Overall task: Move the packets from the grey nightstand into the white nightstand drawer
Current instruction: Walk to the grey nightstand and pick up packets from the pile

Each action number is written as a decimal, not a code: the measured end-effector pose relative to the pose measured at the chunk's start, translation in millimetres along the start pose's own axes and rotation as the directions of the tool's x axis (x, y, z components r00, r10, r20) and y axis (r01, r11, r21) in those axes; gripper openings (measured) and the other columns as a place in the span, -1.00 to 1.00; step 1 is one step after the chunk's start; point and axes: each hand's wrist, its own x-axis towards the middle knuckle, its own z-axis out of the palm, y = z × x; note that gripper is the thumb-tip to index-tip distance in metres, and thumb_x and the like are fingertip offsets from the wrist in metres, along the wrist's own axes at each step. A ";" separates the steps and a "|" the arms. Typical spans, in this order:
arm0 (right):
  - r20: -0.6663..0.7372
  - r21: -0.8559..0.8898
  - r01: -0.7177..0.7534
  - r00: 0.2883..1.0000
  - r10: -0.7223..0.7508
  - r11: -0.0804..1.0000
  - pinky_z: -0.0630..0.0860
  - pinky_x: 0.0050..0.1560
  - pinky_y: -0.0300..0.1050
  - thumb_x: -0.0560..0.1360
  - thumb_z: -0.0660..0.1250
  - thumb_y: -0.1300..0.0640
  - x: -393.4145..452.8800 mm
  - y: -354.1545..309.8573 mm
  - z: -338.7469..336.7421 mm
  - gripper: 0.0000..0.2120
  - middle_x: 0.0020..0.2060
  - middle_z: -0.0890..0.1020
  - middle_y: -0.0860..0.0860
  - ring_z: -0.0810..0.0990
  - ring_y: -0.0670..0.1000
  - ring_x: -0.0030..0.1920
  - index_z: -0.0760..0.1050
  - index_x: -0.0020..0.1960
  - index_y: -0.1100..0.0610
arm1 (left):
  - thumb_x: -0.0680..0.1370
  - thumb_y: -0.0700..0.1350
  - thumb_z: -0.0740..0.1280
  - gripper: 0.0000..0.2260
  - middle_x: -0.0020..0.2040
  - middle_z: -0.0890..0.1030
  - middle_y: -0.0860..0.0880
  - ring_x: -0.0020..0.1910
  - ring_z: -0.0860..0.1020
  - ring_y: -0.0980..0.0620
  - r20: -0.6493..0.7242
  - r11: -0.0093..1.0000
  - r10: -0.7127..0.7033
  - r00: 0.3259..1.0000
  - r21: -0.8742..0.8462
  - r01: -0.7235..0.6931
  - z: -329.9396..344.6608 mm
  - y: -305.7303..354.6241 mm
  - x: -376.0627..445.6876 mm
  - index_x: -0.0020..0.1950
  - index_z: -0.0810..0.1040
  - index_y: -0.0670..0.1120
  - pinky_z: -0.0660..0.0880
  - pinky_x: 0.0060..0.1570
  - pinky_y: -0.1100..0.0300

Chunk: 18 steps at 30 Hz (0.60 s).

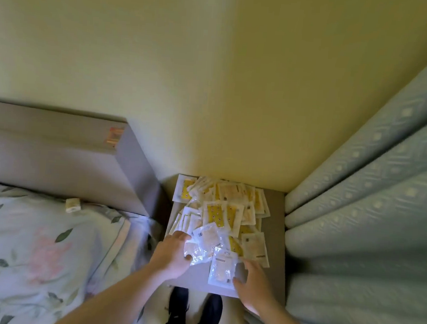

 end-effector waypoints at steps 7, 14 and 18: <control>-0.007 0.017 -0.047 0.999 0.047 0.999 0.28 0.37 -0.23 0.54 0.43 0.12 73.8 20.0 51.1 -0.38 0.35 0.37 0.00 0.41 0.01 0.37 0.28 0.54 0.09 | 0.55 -0.01 0.37 -0.48 0.44 0.39 0.10 0.22 0.59 0.00 -0.106 0.999 0.036 0.994 -0.032 -0.039 55.0 -12.9 84.1 0.50 0.35 0.09 0.55 0.11 0.11; -0.137 0.028 -0.089 0.986 0.092 0.996 0.49 0.25 -0.02 0.35 0.62 0.02 123.4 40.9 87.3 -0.23 0.29 0.39 0.00 0.52 0.08 0.23 0.33 0.46 0.05 | 0.49 -0.01 0.49 -0.46 0.36 0.45 0.07 0.03 0.65 0.04 -0.227 0.994 0.107 0.968 -0.003 -0.110 99.9 -23.9 126.5 0.43 0.41 0.05 0.59 -0.23 0.11; -0.241 0.026 -0.137 0.961 0.140 0.990 0.57 0.11 -0.04 0.30 0.64 -0.07 129.7 38.4 101.3 -0.21 0.24 0.45 -0.03 0.55 0.05 0.17 0.29 0.37 0.02 | 0.47 -0.04 0.52 -0.54 0.20 0.51 0.11 -0.15 0.68 0.08 -0.233 0.994 0.092 0.968 -0.035 -0.103 110.8 -21.3 136.3 0.31 0.44 0.07 0.61 -0.29 0.09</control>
